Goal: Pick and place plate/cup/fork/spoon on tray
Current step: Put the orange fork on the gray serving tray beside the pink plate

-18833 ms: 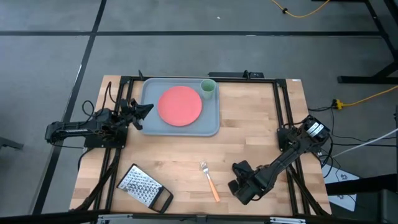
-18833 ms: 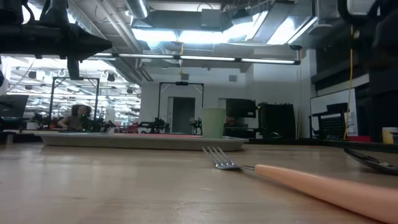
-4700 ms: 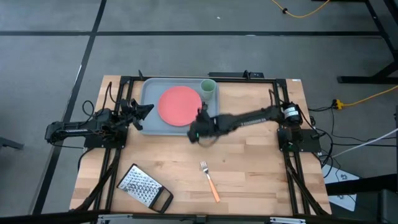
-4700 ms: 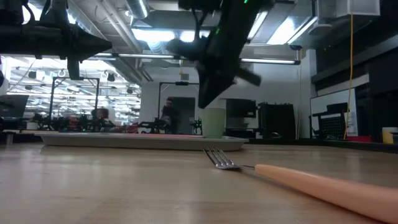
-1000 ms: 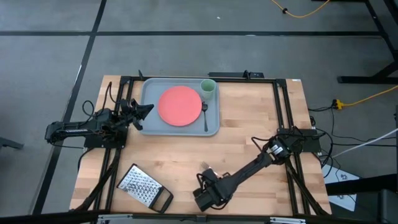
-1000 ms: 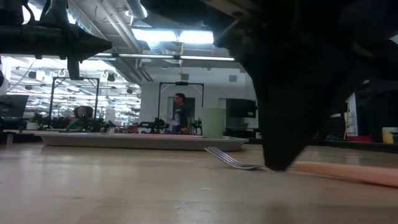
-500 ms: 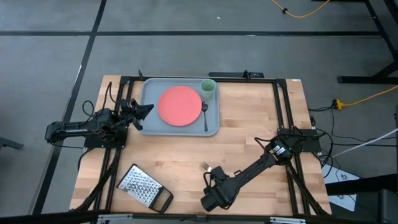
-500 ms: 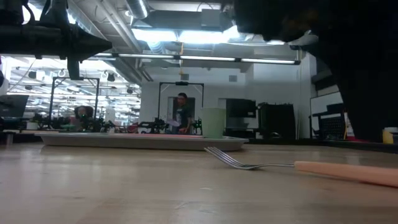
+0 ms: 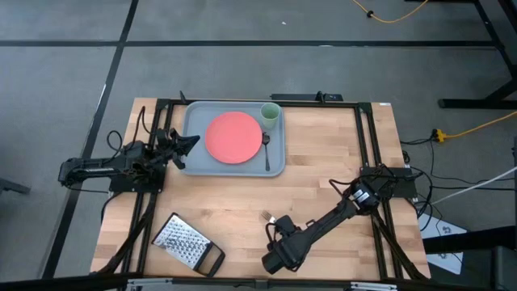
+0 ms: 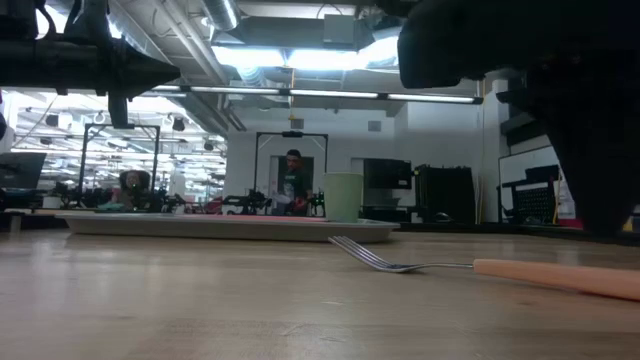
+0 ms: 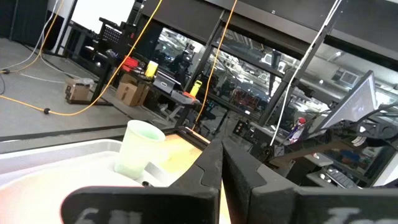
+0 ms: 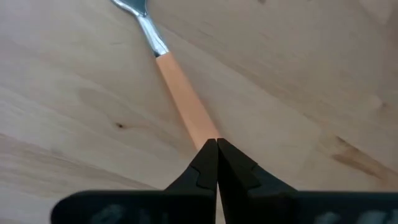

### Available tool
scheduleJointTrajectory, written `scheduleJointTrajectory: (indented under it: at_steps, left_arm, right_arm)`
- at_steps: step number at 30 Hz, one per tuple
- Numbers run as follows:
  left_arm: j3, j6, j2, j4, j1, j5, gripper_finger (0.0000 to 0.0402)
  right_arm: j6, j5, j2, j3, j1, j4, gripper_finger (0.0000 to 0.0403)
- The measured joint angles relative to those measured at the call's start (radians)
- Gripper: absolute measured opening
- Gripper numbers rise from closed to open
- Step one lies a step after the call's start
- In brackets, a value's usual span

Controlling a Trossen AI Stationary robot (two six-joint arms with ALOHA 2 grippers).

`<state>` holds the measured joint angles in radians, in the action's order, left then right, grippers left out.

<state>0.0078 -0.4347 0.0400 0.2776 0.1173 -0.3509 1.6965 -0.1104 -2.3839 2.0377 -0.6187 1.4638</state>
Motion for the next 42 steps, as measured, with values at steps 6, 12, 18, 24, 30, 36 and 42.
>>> scheduleJointTrajectory:
  at_steps: [6,12,18,24,30,36,42]
  left_arm:
    - [0.0,0.0,0.0,0.0,0.0,0.0,0.0]
    - [0.0,0.0,0.0,0.0,0.0,0.0,0.0]
    - [0.0,0.0,0.0,0.0,0.0,0.0,0.0]
    - [0.0,0.0,0.0,0.0,0.0,0.0,0.0]
    - [0.0,0.0,0.0,0.0,0.0,0.0,0.0]
    - [0.0,0.0,0.0,0.0,0.0,0.0,0.0]
    - [0.0,0.0,0.0,0.0,0.0,0.0,0.0]
  right_arm:
    - [-0.027,0.012,-0.005,0.0,0.022,-0.007,0.0002]
    - [-0.091,0.02,-0.005,0.0,0.059,-0.013,0.0002]
    - [-0.131,0.043,-0.002,-0.064,0.081,-0.102,0.0002]
    - [-0.133,0.058,0.001,-0.079,0.103,-0.124,0.0001]
    - [-0.194,0.019,0.0,-0.071,0.142,-0.177,0.0001]
    - [-0.292,-0.042,0.0,-0.07,0.197,-0.283,0.0001]
    - [-0.437,-0.105,-0.001,-0.071,0.28,-0.421,0.0]
